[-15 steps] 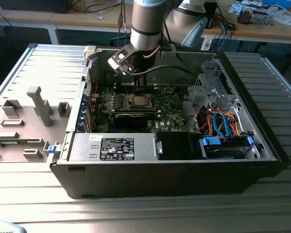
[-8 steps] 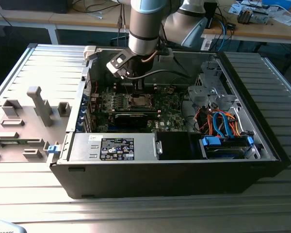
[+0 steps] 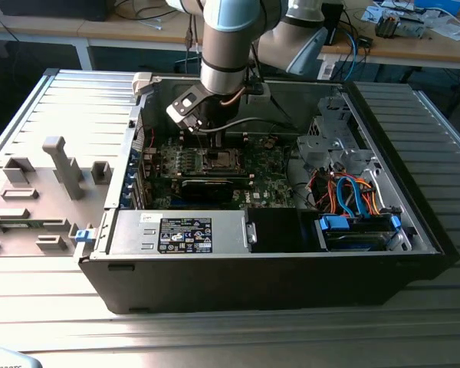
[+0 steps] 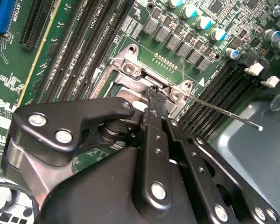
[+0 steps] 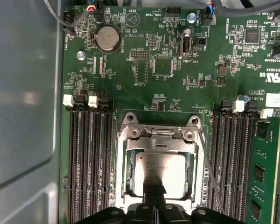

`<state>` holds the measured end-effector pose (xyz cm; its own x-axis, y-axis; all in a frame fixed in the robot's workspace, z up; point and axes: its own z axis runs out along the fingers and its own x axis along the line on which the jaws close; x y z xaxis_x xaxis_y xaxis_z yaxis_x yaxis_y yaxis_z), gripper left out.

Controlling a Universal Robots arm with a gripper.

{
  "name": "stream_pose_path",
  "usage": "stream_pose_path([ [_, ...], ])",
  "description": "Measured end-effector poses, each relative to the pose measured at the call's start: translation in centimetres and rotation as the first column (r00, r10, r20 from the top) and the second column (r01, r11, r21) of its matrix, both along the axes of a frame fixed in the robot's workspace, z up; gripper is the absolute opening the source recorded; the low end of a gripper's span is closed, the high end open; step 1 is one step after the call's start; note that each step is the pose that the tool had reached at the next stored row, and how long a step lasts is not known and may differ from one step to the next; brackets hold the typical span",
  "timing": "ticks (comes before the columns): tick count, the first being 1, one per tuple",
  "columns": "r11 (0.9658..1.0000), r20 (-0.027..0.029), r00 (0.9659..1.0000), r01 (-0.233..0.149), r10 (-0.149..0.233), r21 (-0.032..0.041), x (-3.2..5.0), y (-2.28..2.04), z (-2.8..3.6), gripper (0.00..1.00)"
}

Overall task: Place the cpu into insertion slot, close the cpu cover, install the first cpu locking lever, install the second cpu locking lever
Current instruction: 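Close the cpu cover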

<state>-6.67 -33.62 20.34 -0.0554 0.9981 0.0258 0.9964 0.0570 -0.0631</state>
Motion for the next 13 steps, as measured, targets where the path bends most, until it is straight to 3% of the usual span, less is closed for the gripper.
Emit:
stream_pose_path([
  [4, 1.0, 0.0014, 1.0, 0.0, 0.0, 0.0013, 0.19, -0.04, 0.28, 0.11],
  [10, 1.0, -0.0137, 0.9999, 0.0, 0.0, 0.0002, 1.87, -0.06, 1.08, 0.11],
  [13, 1.0, -0.0141, 0.9999, 0.0, 0.0, 0.0003, 1.89, -0.06, 1.44, 0.11],
])
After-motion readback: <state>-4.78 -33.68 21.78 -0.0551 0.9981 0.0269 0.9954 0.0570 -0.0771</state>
